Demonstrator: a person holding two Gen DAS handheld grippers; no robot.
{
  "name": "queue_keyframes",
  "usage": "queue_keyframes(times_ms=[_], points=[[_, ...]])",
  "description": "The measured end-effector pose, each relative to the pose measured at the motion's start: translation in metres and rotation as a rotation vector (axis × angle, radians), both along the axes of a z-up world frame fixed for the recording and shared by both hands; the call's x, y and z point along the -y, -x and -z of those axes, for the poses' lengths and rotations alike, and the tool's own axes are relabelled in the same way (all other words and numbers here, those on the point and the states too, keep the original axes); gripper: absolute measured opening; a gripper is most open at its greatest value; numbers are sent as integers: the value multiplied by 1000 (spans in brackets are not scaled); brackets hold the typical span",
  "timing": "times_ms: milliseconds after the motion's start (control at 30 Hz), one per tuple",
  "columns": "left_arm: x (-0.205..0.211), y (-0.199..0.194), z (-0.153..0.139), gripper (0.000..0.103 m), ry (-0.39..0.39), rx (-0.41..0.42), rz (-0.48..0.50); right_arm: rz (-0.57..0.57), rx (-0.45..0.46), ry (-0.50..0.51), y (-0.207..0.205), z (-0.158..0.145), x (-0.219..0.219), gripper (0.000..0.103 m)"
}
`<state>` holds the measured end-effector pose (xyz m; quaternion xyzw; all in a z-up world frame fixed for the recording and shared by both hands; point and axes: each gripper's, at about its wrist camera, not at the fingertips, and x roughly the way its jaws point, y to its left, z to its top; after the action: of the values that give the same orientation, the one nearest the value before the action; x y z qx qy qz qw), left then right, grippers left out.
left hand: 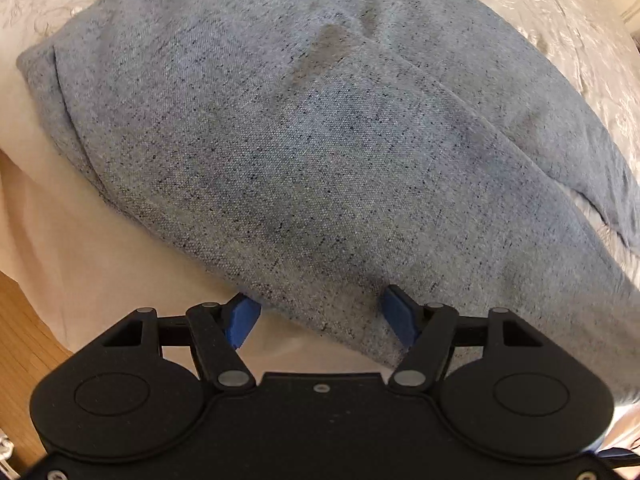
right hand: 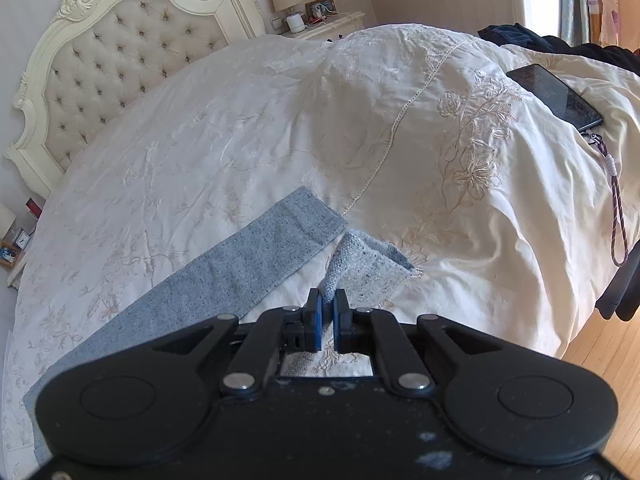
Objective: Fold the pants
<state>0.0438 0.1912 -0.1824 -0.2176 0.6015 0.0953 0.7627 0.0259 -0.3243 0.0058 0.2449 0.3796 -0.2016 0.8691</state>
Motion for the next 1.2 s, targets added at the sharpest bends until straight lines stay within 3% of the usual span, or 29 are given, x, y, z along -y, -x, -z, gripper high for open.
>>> queue_keyframes(times_ms=[100,200,300,400,467,633,767,967,1200], points=[[-6,-2,-14,15,-35,35,-24,4,-2,12,-4,-3,-5,6],[-10,-3,-54,8,-51,148,23,9,11,38,-7,-13,-11,6],[-3,-2,-107,8,-143,263,124,40,61,57,-3,-31,-16,6],[0,6,-147,8,-187,362,195,86,93,86,9,-40,-21,7],[2,9,-151,8,-210,352,234,119,65,70,17,-33,-23,7],[1,16,-126,6,-228,216,307,197,-43,34,32,-4,-32,7],[1,1,-132,6,-212,210,276,184,-53,28,21,-2,-36,7],[0,-59,-149,6,-209,237,207,176,5,0,-39,-6,-18,7],[0,-141,-129,7,-169,197,60,244,-16,-132,-126,36,26,7]])
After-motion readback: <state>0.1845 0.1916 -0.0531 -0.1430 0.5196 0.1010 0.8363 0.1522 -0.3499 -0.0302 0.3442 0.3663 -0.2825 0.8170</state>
